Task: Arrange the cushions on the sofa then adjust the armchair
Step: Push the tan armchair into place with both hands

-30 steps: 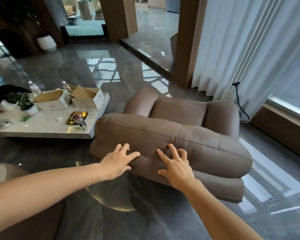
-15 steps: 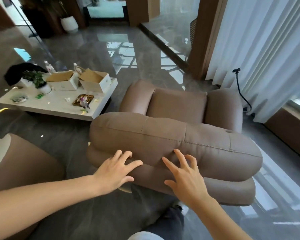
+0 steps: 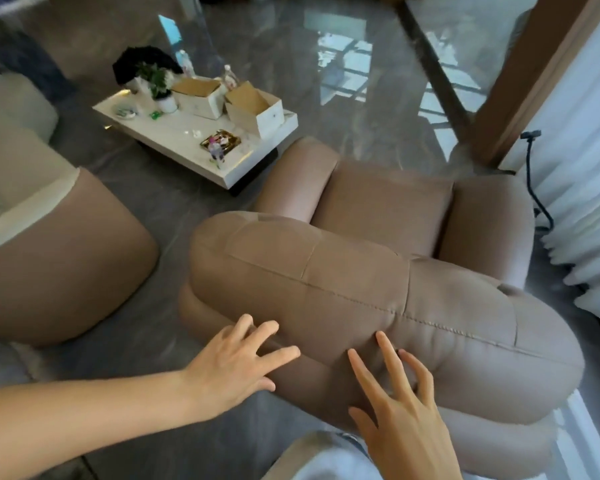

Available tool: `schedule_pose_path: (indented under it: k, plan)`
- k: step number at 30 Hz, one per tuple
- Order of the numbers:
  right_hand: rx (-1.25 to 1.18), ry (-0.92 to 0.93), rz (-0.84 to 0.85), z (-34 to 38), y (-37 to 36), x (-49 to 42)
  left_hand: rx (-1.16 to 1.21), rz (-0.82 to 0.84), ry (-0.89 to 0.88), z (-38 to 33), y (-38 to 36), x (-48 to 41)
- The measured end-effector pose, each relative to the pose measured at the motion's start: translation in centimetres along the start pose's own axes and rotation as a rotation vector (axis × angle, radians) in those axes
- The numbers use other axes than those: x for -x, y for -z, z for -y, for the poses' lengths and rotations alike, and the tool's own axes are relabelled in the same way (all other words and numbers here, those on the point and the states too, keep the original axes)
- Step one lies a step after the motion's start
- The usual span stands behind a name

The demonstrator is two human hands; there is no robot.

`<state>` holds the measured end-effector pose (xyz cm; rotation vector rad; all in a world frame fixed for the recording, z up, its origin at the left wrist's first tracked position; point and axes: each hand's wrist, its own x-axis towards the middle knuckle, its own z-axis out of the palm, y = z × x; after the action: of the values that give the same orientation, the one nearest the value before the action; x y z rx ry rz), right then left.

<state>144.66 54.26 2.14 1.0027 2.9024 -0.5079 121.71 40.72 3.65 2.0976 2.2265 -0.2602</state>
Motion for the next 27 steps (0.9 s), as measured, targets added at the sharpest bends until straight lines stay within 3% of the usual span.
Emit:
schedule_pose_path:
  k: [8,16,22,27]
  plan:
    - [-0.011,0.157,0.035,-12.3,4.5,1.6,0.072,0.015,0.202,-12.5,2.2,-4.6]
    - [-0.040,0.448,0.046,-27.3,7.7,3.3,0.137,0.066,0.474,-26.8,3.9,-10.9]
    - [0.040,0.484,0.171,-36.9,11.0,4.2,0.186,0.079,0.600,-37.7,5.6,-16.8]
    - [0.105,0.498,0.204,-44.4,13.4,3.6,0.273,-0.015,0.635,-43.8,6.1,-22.4]
